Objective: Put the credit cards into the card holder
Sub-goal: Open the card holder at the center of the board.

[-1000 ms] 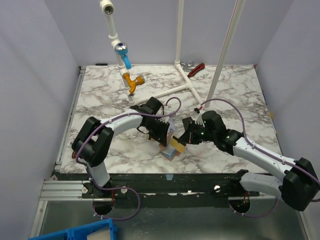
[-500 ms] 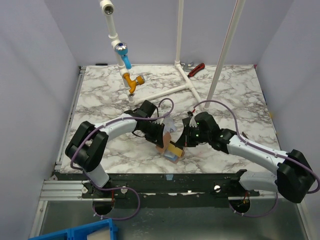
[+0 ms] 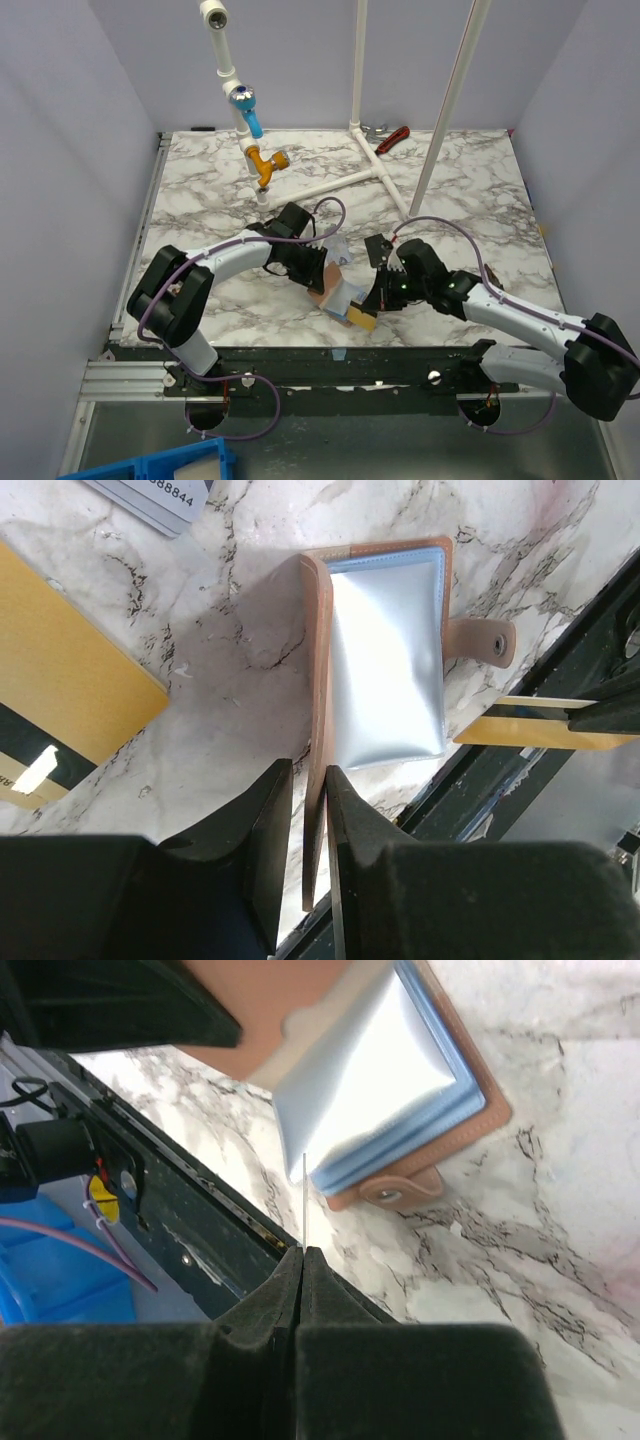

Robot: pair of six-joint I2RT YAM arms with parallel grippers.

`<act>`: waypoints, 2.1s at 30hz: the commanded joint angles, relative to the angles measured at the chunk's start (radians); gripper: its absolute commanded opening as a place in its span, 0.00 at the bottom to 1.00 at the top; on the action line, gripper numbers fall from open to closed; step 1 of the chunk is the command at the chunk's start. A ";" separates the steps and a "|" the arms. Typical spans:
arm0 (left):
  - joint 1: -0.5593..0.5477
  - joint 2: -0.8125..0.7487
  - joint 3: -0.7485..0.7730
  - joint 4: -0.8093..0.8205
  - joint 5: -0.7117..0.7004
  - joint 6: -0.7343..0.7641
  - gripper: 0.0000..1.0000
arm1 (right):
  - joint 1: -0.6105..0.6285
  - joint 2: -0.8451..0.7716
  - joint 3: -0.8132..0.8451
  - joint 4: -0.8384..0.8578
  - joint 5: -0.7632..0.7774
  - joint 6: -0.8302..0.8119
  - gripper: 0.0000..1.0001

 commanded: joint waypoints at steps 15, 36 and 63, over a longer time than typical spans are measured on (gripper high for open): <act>-0.049 -0.013 0.023 -0.007 -0.054 0.041 0.22 | 0.003 0.078 -0.085 0.122 -0.097 0.027 0.01; -0.071 -0.010 0.046 -0.030 -0.053 0.056 0.21 | 0.001 0.126 -0.094 0.201 -0.116 0.042 0.01; -0.074 -0.112 0.036 -0.038 -0.026 0.061 0.62 | -0.050 0.153 0.046 0.242 -0.078 0.009 0.01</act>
